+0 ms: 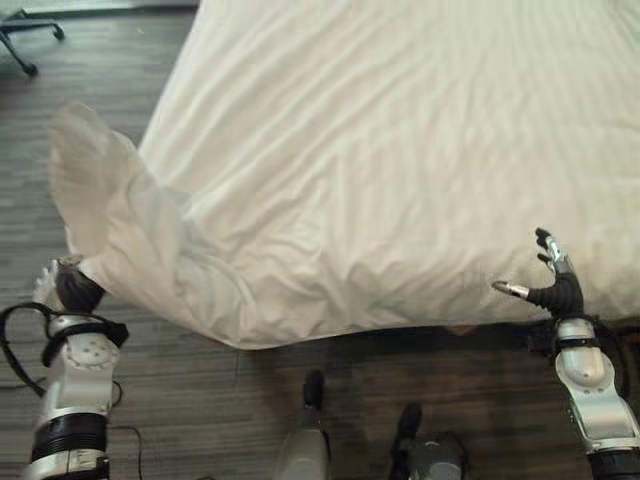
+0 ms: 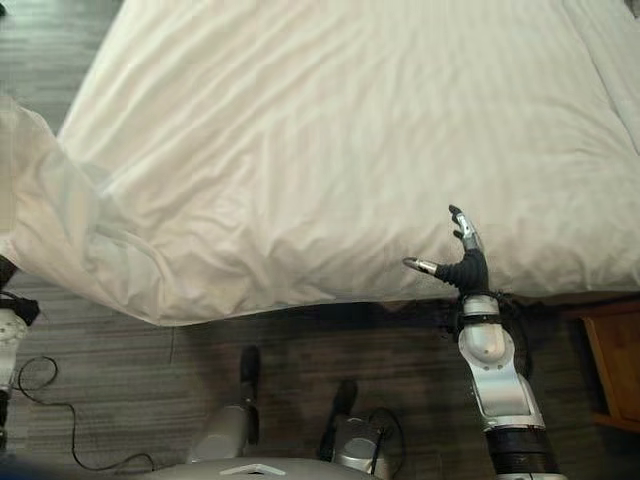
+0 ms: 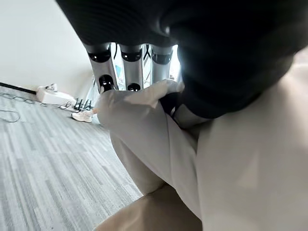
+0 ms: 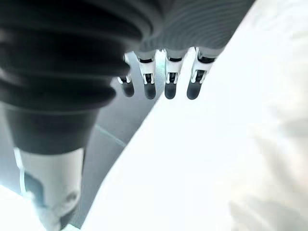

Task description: Making the bed.

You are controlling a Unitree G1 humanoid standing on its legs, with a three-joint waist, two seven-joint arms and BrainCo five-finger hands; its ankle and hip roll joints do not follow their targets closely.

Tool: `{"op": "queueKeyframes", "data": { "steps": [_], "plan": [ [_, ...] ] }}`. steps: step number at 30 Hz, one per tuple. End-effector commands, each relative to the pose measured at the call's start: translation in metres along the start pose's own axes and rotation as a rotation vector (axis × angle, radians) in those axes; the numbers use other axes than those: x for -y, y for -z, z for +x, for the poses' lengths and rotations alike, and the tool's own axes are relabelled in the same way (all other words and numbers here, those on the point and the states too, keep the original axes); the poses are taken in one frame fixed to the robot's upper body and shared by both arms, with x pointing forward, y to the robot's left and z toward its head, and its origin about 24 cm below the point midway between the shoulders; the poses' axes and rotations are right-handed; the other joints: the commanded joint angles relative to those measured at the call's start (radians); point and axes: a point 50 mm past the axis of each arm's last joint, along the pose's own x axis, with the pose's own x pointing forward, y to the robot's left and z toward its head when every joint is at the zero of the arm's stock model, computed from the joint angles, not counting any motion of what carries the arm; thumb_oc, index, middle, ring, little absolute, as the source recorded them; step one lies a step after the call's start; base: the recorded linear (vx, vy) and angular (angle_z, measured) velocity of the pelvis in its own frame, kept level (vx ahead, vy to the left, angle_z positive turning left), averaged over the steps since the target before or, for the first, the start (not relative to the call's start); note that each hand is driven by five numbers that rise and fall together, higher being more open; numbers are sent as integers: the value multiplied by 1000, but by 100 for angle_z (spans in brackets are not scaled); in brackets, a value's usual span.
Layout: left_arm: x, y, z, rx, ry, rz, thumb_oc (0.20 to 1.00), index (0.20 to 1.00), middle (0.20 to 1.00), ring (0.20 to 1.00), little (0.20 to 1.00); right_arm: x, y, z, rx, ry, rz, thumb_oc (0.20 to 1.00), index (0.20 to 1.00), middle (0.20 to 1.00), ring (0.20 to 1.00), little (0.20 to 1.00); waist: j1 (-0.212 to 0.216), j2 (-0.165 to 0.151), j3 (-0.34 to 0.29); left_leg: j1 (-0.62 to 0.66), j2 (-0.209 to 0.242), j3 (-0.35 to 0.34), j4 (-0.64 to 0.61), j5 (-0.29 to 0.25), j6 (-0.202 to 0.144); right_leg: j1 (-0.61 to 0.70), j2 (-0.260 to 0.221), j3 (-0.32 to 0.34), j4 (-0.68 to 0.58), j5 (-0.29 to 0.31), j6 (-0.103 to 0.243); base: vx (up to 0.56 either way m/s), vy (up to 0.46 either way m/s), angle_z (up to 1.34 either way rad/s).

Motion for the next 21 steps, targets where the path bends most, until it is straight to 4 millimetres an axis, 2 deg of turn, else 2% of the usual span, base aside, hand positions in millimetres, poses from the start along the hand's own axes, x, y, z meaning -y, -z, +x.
{"op": "queueKeyframes", "data": {
  "steps": [1, 5, 7, 9, 13, 14, 15, 16, 18, 19, 20, 21],
  "plan": [
    [-72, 141, -56, -546, -23, 363, 1000, 1000, 1000, 1000, 1000, 12, 13, -13, -33, 9, 24, 1000, 1000, 1000, 1000, 1000, 118, -41, -126, 10, 12, -3, 6, -103, -50, 2, -102, -83, 12, -48, 92, 22, 43, 3],
    [-89, 171, -79, -712, 48, 495, 1000, 1000, 1000, 1000, 1000, 14, 17, -16, -52, -28, 23, 1000, 1000, 1000, 1000, 1000, 111, -39, -145, 29, 15, -1, 6, -107, -46, 12, -103, -78, 16, -46, 94, 14, 74, -3],
    [-106, 176, -81, -745, 36, 539, 1000, 1000, 1000, 1000, 1000, 17, 20, -19, -67, -37, 17, 1000, 1000, 1000, 1000, 1000, 108, -41, -152, 38, 17, 4, 6, -110, -45, 13, -102, -74, 17, -45, 94, 15, 83, -8],
    [-128, 172, -75, -730, -4, 600, 1000, 1000, 1000, 1000, 1000, 21, 25, -22, -87, -38, 16, 1000, 1000, 1000, 1000, 1000, 103, -43, -155, 45, 18, 11, 6, -114, -43, 11, -101, -69, 18, -40, 97, -1, 73, -9],
    [-173, 147, -51, -609, -133, 750, 1000, 1000, 1000, 1000, 1000, 28, 29, -24, -100, -33, 15, 1000, 1000, 1000, 1000, 1000, 104, -50, -153, 53, 20, 20, 6, -117, -42, 6, -103, -57, 20, -31, 101, -9, 46, -10],
    [-174, 147, -51, -610, -134, 751, 1000, 1000, 1000, 1000, 1000, 27, 29, -24, -100, -34, 16, 1000, 1000, 1000, 1000, 1000, 103, -51, -153, 53, 20, 21, 6, -117, -42, 6, -103, -57, 20, -31, 101, -25, 37, -11],
    [-198, 128, -38, -540, -226, 815, 1000, 1000, 1000, 1000, 1000, 30, 28, -24, -94, -32, 21, 1000, 1000, 1000, 1000, 1000, 103, -53, -150, 56, 20, 25, 6, -120, -41, 4, -104, -54, 21, -28, 104, -27, 44, -10],
    [-211, 115, -30, -498, -278, 846, 1000, 1000, 1000, 1000, 1000, 31, 28, -23, -91, -30, 24, 1000, 1000, 1000, 1000, 1000, 104, -53, -150, 59, 19, 27, 6, -121, -40, 5, -104, -54, 21, -26, 106, -34, 56, -12],
    [-232, 99, -24, -450, -354, 905, 1000, 1000, 1000, 1000, 1000, 33, 28, -23, -86, -28, 28, 1000, 1000, 1000, 1000, 1000, 102, -53, -149, 64, 18, 31, 6, -125, -39, 5, -106, -50, 21, -23, 111, -18, 34, -13],
    [-233, 99, -24, -452, -355, 906, 1000, 1000, 1000, 1000, 1000, 32, 28, -23, -85, -30, 29, 1000, 1000, 1000, 1000, 1000, 101, -54, -149, 64, 17, 32, 6, -126, -39, 5, -107, -50, 21, -23, 111, -16, 48, -7],
    [-249, 87, -21, -427, -407, 943, 1000, 1000, 1000, 1000, 1000, 33, 29, -23, -88, -32, 28, 1000, 1000, 1000, 1000, 1000, 98, -51, -151, 72, 17, 41, 6, -130, -37, 5, -110, -43, 21, -20, 115, -8, 46, 0],
    [-256, 85, -22, -426, -424, 959, 1000, 1000, 1000, 1000, 1000, 32, 29, -22, -85, -34, 27, 1000, 1000, 1000, 1000, 1000, 95, -51, -150, 78, 17, 46, 6, -132, -35, 5, -112, -37, 21, -18, 116, -11, 66, 7]
  ]
}}
